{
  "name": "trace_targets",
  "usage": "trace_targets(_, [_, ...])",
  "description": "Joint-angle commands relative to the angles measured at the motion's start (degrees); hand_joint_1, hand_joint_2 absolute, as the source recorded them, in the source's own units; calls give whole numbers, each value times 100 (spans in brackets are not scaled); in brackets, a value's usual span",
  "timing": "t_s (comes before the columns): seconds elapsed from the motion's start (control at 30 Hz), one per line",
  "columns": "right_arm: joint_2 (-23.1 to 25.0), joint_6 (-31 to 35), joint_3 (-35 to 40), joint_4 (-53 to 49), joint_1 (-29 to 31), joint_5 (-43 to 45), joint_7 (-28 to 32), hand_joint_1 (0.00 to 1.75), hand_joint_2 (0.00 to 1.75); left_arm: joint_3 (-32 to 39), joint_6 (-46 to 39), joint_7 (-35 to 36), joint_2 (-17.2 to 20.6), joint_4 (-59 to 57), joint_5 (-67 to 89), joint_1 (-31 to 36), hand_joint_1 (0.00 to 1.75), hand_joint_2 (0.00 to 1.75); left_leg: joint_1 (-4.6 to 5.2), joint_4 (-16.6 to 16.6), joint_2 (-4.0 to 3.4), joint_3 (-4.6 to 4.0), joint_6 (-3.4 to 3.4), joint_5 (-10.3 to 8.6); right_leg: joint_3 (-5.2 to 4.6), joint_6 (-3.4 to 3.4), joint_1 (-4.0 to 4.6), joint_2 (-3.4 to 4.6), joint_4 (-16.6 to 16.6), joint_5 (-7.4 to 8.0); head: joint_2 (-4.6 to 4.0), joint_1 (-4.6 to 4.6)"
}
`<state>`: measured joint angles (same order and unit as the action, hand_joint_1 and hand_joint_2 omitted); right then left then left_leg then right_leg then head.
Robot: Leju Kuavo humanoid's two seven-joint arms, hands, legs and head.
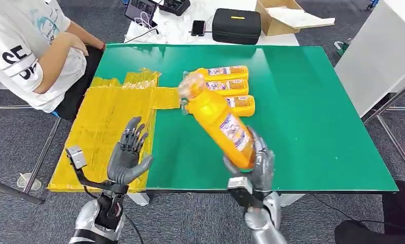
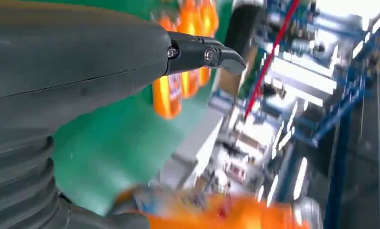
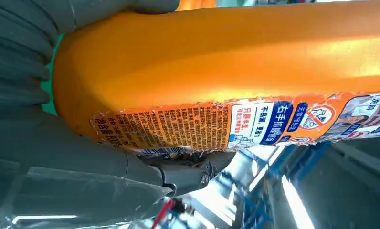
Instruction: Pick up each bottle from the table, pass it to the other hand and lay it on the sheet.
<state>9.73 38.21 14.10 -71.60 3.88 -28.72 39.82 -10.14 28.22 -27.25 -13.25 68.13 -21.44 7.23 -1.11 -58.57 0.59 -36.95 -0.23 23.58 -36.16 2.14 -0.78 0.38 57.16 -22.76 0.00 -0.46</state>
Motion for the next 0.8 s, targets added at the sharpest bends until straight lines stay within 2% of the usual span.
trace_targets(0.03, [206, 173, 1064, 1493, 537, 182, 18, 175, 175, -572, 313, 102, 315, -731, -190, 492, 0, 175, -1, 9, -18, 31, 4, 6, 27, -8, 4, 11, -10, -1, 0, -2])
trace_targets(0.07, [206, 173, 1064, 1493, 537, 182, 18, 175, 175, -572, 313, 102, 315, -731, -190, 492, 0, 175, -2, 13, -20, 53, 6, 11, 49, -14, 7, 9, -14, -5, 0, 0])
trace_targets(0.1, [206, 173, 1064, 1493, 537, 182, 18, 175, 175, -572, 313, 102, 315, -731, -190, 492, 0, 175, -1, 6, -9, 21, 3, 3, 19, -6, 3, 5, -8, 0, 0, 0])
trace_targets(0.13, [206, 173, 1064, 1493, 537, 182, 18, 175, 175, -572, 313, 102, 315, -731, -190, 492, 0, 175, 0, 10, -15, 38, 5, 7, 35, -10, 4, 7, -11, -3, 0, 0])
trace_targets(0.2, [183, 179, 1140, 1583, 605, 106, 18, 175, 175, -662, 522, 25, 395, -815, -205, 545, 0, 175, 1, 7, -7, 21, 4, 3, 19, -6, 1, 3, -6, -2, 0, -2])
trace_targets(0.23, [199, 179, 1196, 1620, 627, 139, 18, 175, 175, -698, 581, 19, 429, -828, -190, 561, 0, 175, 0, 11, -14, 49, 7, 11, 46, -13, 4, 5, -12, -8, 0, -2])
trace_targets(0.43, [347, 179, 1376, 1933, 792, -73, 18, 175, 175, -847, 728, 3, 473, -1059, -156, 643, 0, 175, 2, 8, -11, 27, 4, 4, 24, -9, 1, 6, -6, -3, 0, -2])
trace_targets(0.7, [507, 121, 1728, 3112, 1096, -286, 18, 175, 175, -907, 879, 74, 479, -1245, -416, 744, 0, 175, 0, 8, -12, 27, 4, 4, 24, -7, 3, 6, -10, -1, 0, 0])
trace_targets(0.8, [431, 123, 1703, 3216, 1109, -227, 18, 175, 175, -827, 843, 27, 560, -1205, -427, 745, 0, 175, 0, 7, -4, 19, 3, 1, 18, -5, 2, -1, -7, -2, 0, 0])
